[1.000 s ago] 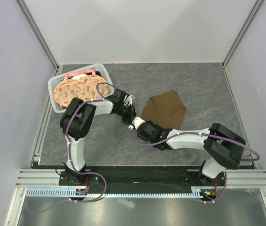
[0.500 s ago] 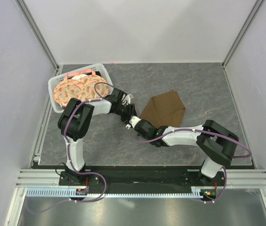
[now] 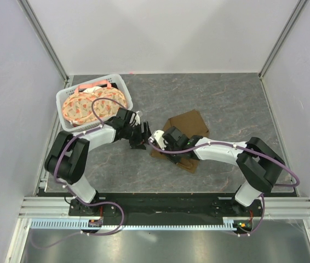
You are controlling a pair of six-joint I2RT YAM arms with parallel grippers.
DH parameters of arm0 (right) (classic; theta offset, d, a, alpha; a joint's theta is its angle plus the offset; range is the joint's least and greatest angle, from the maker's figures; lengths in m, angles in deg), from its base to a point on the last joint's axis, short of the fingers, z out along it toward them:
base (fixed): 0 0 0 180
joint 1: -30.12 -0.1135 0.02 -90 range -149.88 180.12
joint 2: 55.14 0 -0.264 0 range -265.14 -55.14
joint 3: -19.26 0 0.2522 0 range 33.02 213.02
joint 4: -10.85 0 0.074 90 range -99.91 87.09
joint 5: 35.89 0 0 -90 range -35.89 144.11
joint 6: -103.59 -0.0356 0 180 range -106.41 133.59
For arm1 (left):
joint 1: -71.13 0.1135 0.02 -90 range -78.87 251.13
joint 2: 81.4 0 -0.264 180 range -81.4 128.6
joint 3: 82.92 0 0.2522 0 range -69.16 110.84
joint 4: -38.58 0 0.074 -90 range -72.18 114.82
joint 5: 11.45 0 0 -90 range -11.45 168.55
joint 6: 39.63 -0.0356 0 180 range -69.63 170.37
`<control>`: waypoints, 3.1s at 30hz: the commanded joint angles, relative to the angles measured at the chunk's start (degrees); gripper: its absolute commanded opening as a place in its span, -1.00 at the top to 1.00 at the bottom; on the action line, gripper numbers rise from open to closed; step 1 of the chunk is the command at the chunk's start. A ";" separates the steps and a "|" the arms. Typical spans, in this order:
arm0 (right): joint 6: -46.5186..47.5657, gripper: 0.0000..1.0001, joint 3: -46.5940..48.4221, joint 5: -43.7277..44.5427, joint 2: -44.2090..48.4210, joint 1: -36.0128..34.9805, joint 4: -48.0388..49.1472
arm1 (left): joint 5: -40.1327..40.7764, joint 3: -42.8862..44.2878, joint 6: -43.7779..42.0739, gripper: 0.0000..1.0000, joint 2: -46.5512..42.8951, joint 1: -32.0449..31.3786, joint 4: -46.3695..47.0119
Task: Fold the napkin, place the utensils inside, and roll it up
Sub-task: Roll the napkin with the utensil
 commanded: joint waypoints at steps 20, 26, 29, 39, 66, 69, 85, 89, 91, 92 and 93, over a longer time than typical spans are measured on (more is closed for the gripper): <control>-2.28 1.00 2.07 -16.00 2.04 5.63 -0.27 | -7.99 -15.49 15.37 -0.29 -1.28 -0.97 21.98; -2.89 1.00 1.98 -15.47 2.22 5.72 1.05 | -8.87 -15.75 15.81 -0.04 0.30 -2.03 21.90; -3.16 1.00 1.98 -15.20 2.22 5.72 1.40 | -8.79 -15.75 16.07 0.11 1.27 -2.38 22.42; -3.42 1.00 1.80 -12.75 4.14 5.63 1.84 | -8.96 -13.73 17.48 0.78 1.36 -2.47 23.13; -1.40 -0.62 -2.85 33.65 1.78 -18.36 11.24 | -15.99 -8.02 15.37 0.96 1.80 0.61 17.06; -1.48 -0.62 -2.77 37.17 0.02 -18.98 11.51 | -16.08 -7.58 14.67 0.96 1.97 0.96 16.27; -2.98 0.33 -0.31 42.37 -8.33 -19.51 7.38 | -18.45 -6.17 12.56 0.96 2.67 2.89 14.95; -1.93 0.81 0.66 34.14 -6.93 -18.98 4.84 | -19.34 -6.08 11.24 0.44 2.33 3.33 14.86; -2.19 0.97 1.71 30.17 -6.31 -17.93 2.90 | -17.59 -6.78 10.63 -0.06 0.49 3.51 14.78; -2.36 0.99 2.93 26.49 -6.14 -16.97 0.63 | -16.71 -6.96 9.75 -0.16 -0.39 3.60 14.08; -2.80 1.00 3.64 24.28 -5.87 -16.44 -0.35 | -14.26 -7.23 9.05 -0.23 -1.10 3.68 13.46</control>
